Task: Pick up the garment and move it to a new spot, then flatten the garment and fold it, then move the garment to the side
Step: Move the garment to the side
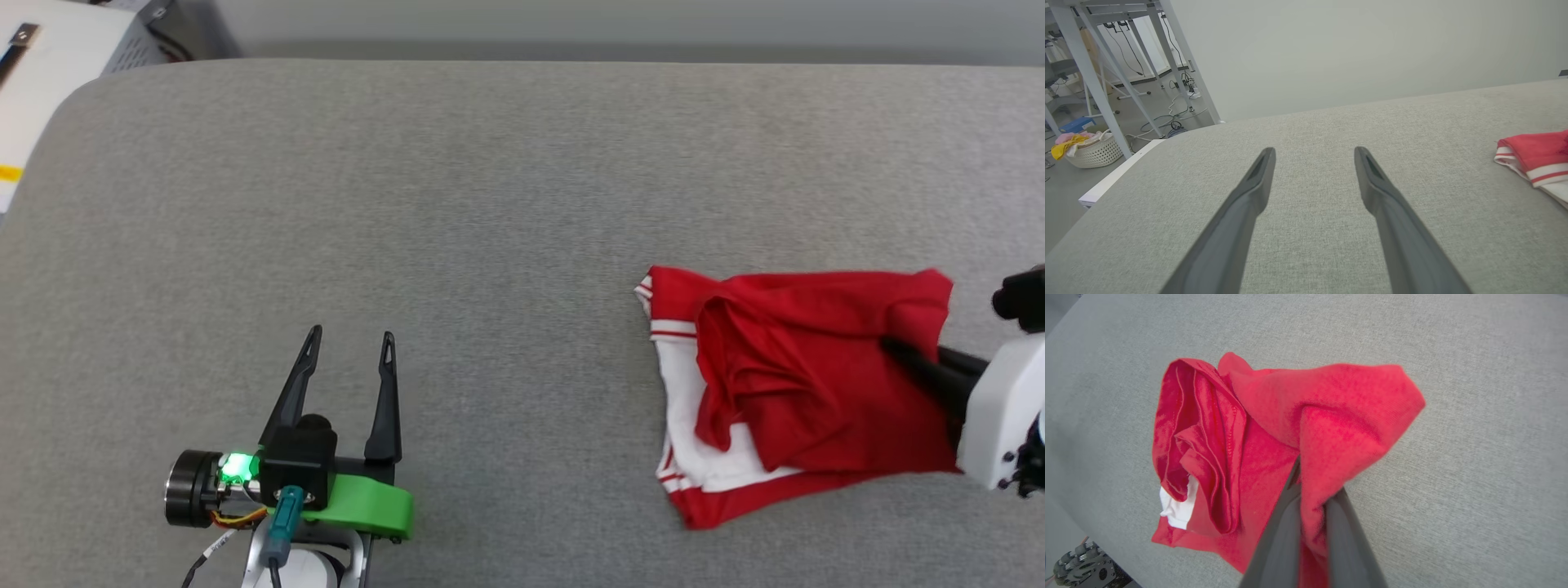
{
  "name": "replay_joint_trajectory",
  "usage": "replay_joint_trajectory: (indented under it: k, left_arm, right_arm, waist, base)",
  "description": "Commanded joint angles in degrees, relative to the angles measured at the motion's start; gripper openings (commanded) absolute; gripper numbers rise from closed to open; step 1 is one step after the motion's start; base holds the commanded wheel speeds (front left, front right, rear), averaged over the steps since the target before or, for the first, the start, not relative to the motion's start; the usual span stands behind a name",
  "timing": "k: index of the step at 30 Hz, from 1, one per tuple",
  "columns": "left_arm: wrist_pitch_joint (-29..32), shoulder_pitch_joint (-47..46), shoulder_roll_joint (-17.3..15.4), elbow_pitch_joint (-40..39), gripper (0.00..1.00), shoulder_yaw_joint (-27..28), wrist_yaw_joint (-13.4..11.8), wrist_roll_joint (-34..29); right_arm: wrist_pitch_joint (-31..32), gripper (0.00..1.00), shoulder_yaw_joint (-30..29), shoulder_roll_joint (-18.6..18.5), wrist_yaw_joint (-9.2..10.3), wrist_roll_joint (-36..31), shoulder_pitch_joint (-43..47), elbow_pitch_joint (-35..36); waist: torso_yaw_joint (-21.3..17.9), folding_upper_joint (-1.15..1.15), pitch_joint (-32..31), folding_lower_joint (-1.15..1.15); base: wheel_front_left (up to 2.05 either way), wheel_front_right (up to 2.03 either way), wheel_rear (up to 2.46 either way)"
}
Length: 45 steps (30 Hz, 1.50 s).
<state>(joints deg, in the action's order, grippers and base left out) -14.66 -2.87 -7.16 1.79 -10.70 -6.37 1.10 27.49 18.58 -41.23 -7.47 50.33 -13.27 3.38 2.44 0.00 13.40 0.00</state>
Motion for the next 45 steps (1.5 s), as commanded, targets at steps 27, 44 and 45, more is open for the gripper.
replay_joint_trajectory:
  k: [27, 44, 45]
  left_arm:
    - [-0.3, -7.7, -4.1, -6.9, 1.0, 0.5, -0.1, -1.7]
    - [-0.3, -9.1, -5.4, -8.8, 1.0, -0.1, -1.5, -1.7]
    - [-0.3, -9.0, -5.4, -8.7, 1.0, -0.1, -1.6, -1.6]
  right_arm:
    - [-1.9, 0.0, -16.4, -12.1, -0.02, -14.2, -15.7, -23.8]
    - [-8.1, 1.0, -21.6, -8.9, -0.02, -26.1, -27.4, -41.7]
    - [-8.6, 1.0, -21.7, -8.8, -0.02, -26.5, -27.5, -42.2]
  waist:
    - [-6.3, 0.0, 16.6, 0.0]
    - [-4.8, 0.0, 18.8, 0.0]
    - [-4.8, 0.0, 18.2, 0.0]
  base:
    - [0.0, 0.0, 0.0]
    - [0.0, 0.0, 0.0]
    - [0.0, 0.0, 0.0]
